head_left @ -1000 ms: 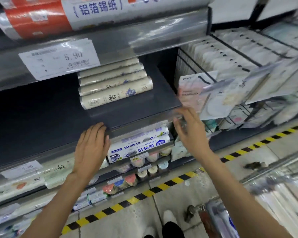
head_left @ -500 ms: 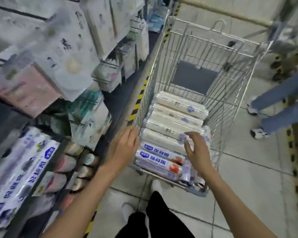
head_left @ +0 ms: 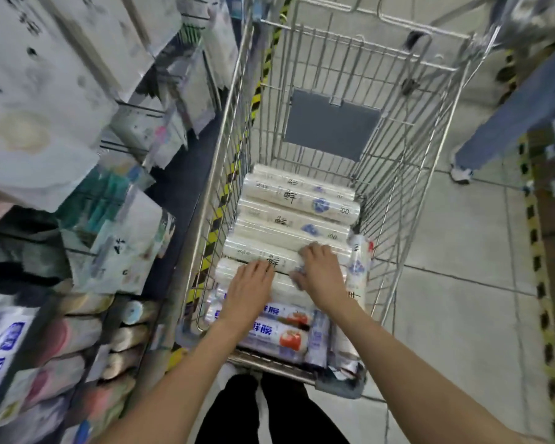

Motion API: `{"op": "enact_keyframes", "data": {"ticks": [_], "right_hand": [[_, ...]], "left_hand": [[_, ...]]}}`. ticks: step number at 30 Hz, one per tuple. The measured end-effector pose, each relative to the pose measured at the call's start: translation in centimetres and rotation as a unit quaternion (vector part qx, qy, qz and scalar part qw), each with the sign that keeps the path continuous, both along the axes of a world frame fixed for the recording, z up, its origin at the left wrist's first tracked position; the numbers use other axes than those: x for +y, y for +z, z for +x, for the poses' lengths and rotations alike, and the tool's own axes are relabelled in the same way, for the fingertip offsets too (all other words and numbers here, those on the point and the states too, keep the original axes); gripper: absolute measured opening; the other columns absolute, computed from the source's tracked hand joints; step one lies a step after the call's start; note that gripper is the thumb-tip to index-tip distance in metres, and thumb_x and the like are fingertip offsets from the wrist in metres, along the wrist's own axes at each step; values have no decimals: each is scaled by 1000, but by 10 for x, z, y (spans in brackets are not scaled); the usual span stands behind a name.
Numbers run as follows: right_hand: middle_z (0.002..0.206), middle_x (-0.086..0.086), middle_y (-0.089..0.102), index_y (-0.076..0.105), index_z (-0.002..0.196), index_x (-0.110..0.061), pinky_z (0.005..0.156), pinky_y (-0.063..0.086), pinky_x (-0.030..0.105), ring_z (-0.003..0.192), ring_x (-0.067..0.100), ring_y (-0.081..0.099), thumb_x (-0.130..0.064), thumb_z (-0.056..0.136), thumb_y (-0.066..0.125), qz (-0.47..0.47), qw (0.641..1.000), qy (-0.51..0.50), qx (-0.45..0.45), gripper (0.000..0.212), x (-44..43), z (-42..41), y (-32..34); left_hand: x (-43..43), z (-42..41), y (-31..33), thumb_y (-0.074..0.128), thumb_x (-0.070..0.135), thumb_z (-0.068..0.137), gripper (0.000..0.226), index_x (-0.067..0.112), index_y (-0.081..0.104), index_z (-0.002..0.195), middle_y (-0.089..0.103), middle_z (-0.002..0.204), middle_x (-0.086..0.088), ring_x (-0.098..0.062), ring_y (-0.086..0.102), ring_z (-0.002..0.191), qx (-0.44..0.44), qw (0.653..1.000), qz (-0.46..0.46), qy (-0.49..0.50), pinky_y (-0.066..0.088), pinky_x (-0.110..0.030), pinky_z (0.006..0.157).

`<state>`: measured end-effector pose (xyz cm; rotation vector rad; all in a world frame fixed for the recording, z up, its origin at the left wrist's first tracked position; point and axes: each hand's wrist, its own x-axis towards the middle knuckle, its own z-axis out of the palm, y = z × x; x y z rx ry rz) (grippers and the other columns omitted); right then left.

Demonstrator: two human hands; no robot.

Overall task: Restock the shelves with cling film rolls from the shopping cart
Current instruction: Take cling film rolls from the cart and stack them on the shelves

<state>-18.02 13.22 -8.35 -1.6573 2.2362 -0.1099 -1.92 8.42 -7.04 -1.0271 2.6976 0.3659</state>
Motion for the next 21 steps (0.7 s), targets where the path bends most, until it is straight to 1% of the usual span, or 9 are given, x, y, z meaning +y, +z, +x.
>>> {"op": "enact_keyframes", "data": {"ticks": [2,4,5,8,11,13,16,19,21], "right_hand": [[122,12,51,52,122,-5,93,34,37,112,29,45,-34,84,64,12,1000,8,16,50,-7,-1,0],[123,10,51,50,123,-7,93,34,35,112,27,45,-38,86,63,17,999,24,32,50,-10,-2,2],[121,11,52,51,122,-6,92,35,36,111,27,46,-38,85,63,16,998,35,41,50,-11,-3,2],[104,17,61,60,107,1,81,45,39,95,32,58,-35,77,74,33,995,69,60,48,-9,-3,1],[85,13,65,64,90,-1,68,51,35,76,28,63,-36,61,86,41,991,96,84,50,-12,-3,5],[98,13,63,60,100,-2,78,47,35,87,27,60,-37,75,76,42,991,99,73,46,-14,0,10],[120,11,52,49,121,-6,94,36,35,107,27,49,-42,90,57,69,988,114,76,48,-18,-1,8],[126,8,46,46,127,-12,98,33,37,113,25,44,-47,89,55,98,984,130,78,53,-23,-3,11],[126,5,45,46,127,-14,99,33,39,114,24,45,-48,87,57,120,982,134,55,54,-26,-8,16]], "left_hand": [[-3,-4,2,62,2,80,60,5,40,136,42,139,-13,-29,37,129,3,1000,-12,-11,27,-36,110],[-6,-4,0,80,1,55,63,5,61,114,60,113,-13,-27,56,105,-1,999,-27,-26,45,-35,94],[-7,-3,0,81,0,49,59,5,65,106,63,103,-12,-26,60,95,1,998,-40,-40,49,-35,87],[-8,7,-5,67,0,61,43,1,65,104,67,96,-15,-29,64,88,31,994,-70,-78,53,-38,84],[-9,18,6,80,7,63,61,-2,57,119,64,110,-19,-31,62,100,-4,998,-14,-62,49,-39,95],[-10,24,8,60,8,86,56,-1,36,137,49,133,-19,-31,46,123,-41,997,8,-61,31,-40,111],[-11,24,12,48,1,90,61,2,20,144,36,144,-19,-31,34,133,-53,995,-19,-84,19,-40,116],[-9,25,13,46,0,90,61,3,18,145,33,145,-18,-31,33,133,-56,994,-34,-93,18,-41,117],[-6,32,15,55,11,90,62,5,24,143,41,141,-15,-29,40,129,-48,994,-49,-86,21,-42,114]]}}
